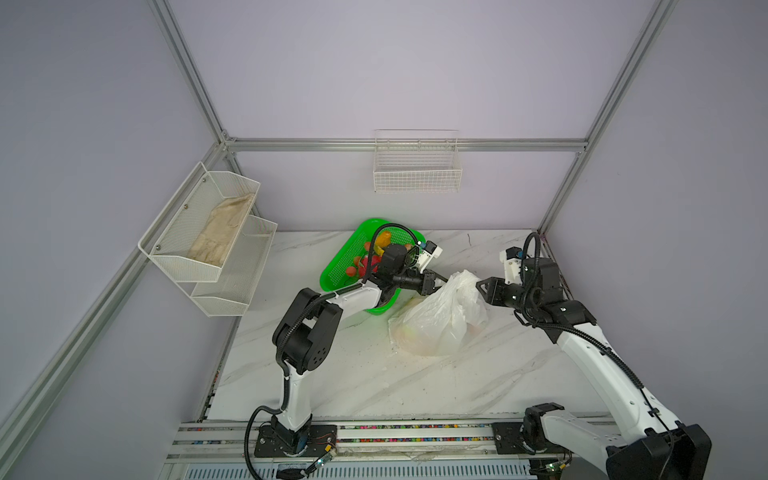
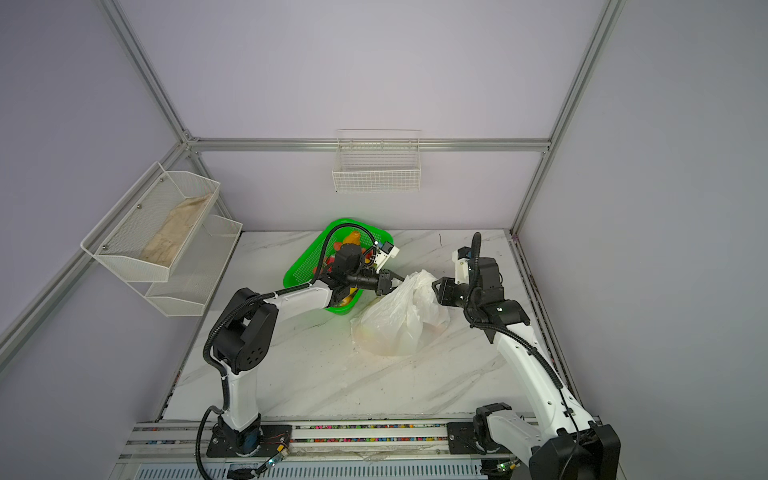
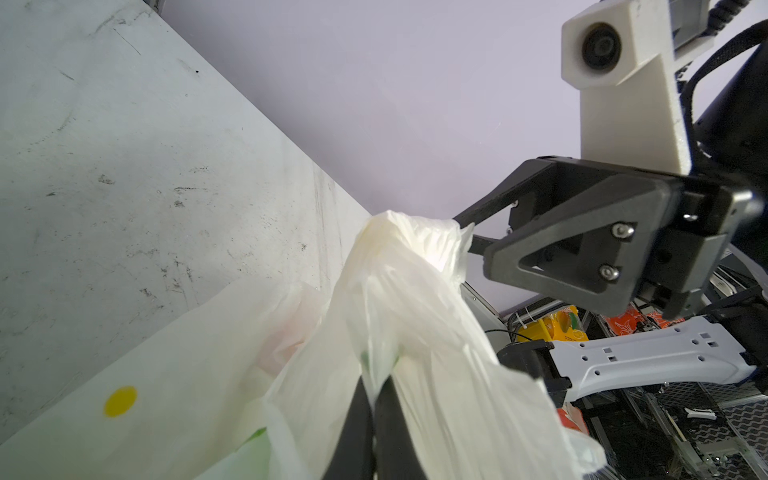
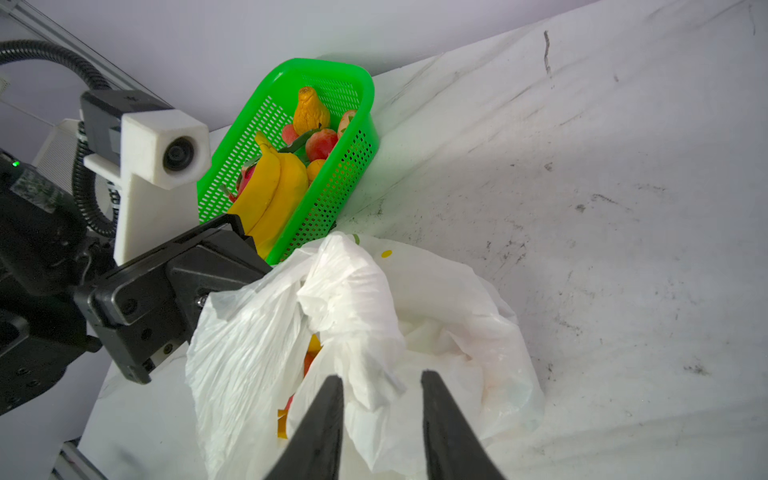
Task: Place the fake fruits into the plastic bag and tie a complex knot
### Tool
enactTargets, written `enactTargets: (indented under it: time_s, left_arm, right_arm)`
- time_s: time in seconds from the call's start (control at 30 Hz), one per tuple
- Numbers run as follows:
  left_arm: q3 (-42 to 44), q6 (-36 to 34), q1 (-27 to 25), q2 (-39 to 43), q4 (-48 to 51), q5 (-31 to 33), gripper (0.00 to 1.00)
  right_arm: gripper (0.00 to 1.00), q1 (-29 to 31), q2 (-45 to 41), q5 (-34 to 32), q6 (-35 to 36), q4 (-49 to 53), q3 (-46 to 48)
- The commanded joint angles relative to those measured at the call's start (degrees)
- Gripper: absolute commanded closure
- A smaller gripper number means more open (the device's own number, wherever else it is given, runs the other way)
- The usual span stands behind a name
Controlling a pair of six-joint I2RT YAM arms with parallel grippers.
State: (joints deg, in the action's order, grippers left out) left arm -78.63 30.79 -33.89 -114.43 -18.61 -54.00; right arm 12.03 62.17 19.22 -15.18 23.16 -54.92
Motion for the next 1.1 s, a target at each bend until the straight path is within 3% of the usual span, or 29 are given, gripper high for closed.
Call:
enactTargets:
  time_s: [0.0,0.23,0.37,0.73,1.07]
  left_arm:
    - [-0.60,-1.69,-0.39,1.01,-0.63,-0.37,1.00]
    - [-0.69,-1.99,-0.39,1.16,-0.28,-0.40,1.00]
    - [-0.72,-2.09,-0.39,1.26,-0.10,-0.30,1.00]
    - [2.58,-3.44,0.99,5.86,1.04,3.44,1.00]
    - [5.85,-4.85,2.94,11.67,3.71,8.23,1.00]
  right_arm:
    - [0.71,-0.17,0.59,-0.68,1.36,-1.94,-1.81]
    - [0.86,-0.09,1.02,-0.81,1.91,-2.25,-2.03]
    - [1.00,-0.15,0.52,-2.11,1.78,-1.39,-2.35]
    - [1.00,-0.17,0.35,-11.23,4.76,7.18,-5.83]
    - [1.00,-0.17,3.08,-14.81,4.98,7.08,-5.01]
